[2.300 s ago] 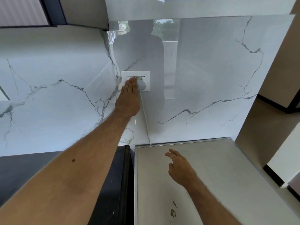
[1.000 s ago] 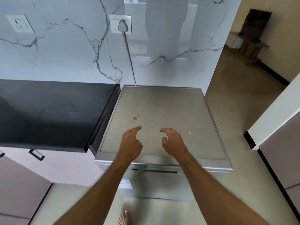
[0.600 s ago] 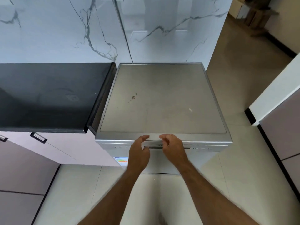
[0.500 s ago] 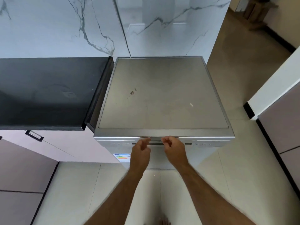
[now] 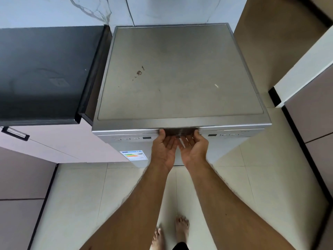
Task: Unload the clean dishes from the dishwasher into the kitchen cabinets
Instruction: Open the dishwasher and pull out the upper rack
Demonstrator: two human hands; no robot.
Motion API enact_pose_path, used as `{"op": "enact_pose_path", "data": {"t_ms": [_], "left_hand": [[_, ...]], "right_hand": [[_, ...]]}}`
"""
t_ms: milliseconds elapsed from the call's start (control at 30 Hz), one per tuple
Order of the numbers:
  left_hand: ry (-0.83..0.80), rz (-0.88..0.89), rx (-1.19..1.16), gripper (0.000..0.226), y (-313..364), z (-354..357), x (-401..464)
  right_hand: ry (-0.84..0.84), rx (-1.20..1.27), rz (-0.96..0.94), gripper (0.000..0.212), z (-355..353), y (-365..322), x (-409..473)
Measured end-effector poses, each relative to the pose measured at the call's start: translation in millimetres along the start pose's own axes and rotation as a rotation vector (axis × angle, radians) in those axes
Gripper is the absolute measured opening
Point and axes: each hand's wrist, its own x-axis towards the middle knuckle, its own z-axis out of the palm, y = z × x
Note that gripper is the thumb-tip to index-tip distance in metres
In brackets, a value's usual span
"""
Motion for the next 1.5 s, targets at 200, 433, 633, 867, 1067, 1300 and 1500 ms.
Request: {"op": "enact_pose_path", "data": {"t_ms": [200,433,633,867,1067,1300,1500], "left_hand": [[0.003,0.079,-0.084,0.023,-13.6,1.1,9.7],[0.021,0.120,-0.034,0.030,-14.9,-0.3,12.3],[0.029,0.155,-0.001,0.036,-21.1,-0.7,17.7],[0.160,0.140,0.035,0.035,-30.9,1.8,-7.0],[0.084,0.038,0.090,0.045,-44.5,-57.8,-41.3],[0.025,-0.061,0.307,0.035,-54.4,-112.7,-82.5],[0.075,0.004,1.076,0.039,-33.0,-114.1,-119.2]], "right_hand": [[-0.097,0.073,0.052,0.026,-1.0,2.4,5.5],[-0.156,0.090,0.070,0.032,-8.8,5.2,10.5],[-0.149,0.038,0.047,0.039,-8.8,9.4,13.8],[-0.146,-0.064,-0.006,0.050,-32.7,19.9,0.1],[-0.115,-0.148,0.005,0.044,-74.7,28.5,-37.5],[0.041,-0.678,-0.038,0.044,-122.5,30.0,-86.1],[0.139,-1.590,-0.561,0.047,-125.9,-2.8,-110.1]]}}
